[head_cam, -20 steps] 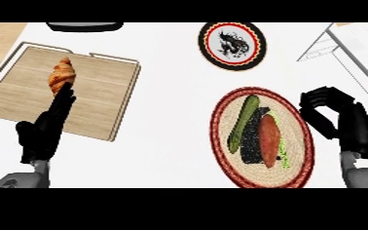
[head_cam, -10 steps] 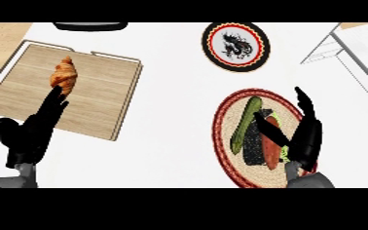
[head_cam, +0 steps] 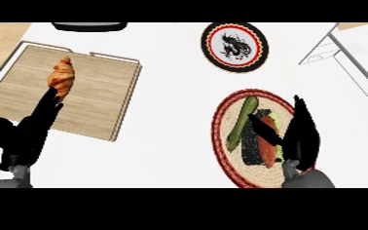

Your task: Pick the sweet potato from the placemat and place it in the tiered shelf

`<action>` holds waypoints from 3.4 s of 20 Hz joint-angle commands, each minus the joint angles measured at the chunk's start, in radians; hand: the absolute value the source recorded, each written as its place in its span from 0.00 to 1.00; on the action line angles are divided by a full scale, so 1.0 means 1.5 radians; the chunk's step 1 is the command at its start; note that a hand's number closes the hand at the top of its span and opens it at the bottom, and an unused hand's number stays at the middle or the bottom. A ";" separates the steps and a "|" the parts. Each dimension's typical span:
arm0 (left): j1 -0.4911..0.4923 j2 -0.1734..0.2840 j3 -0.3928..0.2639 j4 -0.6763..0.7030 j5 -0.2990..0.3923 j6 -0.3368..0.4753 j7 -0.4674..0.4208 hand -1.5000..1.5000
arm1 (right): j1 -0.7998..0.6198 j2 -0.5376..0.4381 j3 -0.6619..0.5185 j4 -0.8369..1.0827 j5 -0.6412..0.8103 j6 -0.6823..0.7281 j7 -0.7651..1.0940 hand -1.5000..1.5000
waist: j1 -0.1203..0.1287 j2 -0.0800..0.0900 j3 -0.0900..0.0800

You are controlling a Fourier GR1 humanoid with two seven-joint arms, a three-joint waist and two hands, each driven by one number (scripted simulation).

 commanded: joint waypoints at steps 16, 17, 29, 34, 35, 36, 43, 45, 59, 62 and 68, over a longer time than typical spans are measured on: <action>0.032 -0.003 0.015 0.017 -0.008 -0.009 -0.035 0.50 | -0.126 0.038 0.041 -0.084 0.001 0.586 0.356 0.00 | -0.002 0.008 0.007; 0.044 0.006 0.019 0.008 0.002 -0.025 -0.027 0.50 | -0.119 0.025 0.032 -0.114 -0.006 0.607 0.354 0.00 | -0.004 0.006 0.008; 0.026 -0.018 0.018 0.022 -0.005 -0.028 -0.019 0.50 | -0.079 0.040 -0.023 -0.098 0.030 0.631 0.289 0.00 | -0.003 0.008 0.009; 0.002 -0.038 0.013 0.025 -0.030 -0.001 -0.008 0.50 | -0.050 0.050 -0.032 -0.094 0.075 0.616 0.249 0.00 | -0.005 0.009 0.009; 0.004 0.015 0.050 -0.003 0.013 -0.053 0.027 0.50 | -0.085 0.053 -0.062 -0.032 0.077 0.591 0.220 0.00 | 0.002 0.010 0.010; 0.015 -0.036 0.004 -0.035 -0.037 0.011 0.031 0.50 | -0.068 0.043 -0.071 -0.068 0.066 0.627 0.221 0.00 | -0.001 0.009 0.010; 0.015 -0.009 0.052 0.015 -0.012 -0.049 -0.014 0.50 | -0.007 0.065 -0.101 -0.045 0.099 0.587 0.167 1.00 | -0.004 0.009 0.009; -0.017 -0.032 0.035 0.009 -0.038 -0.017 0.034 0.50 | -0.050 0.108 -0.099 -0.062 0.104 0.613 0.198 1.00 | -0.003 0.009 0.010; 0.014 -0.043 0.059 0.002 -0.047 -0.058 0.007 0.50 | -0.092 0.109 -0.089 -0.017 0.235 0.571 0.119 1.00 | 0.001 0.010 0.009; 0.030 -0.070 0.050 0.004 -0.065 -0.037 -0.011 0.50 | -0.106 0.105 -0.115 -0.089 0.240 0.610 0.134 1.00 | 0.000 0.010 0.009; -0.005 -0.058 0.052 0.010 -0.057 -0.051 0.006 0.50 | -0.285 0.066 -0.298 0.032 0.230 0.497 0.124 1.00 | 0.011 0.015 0.010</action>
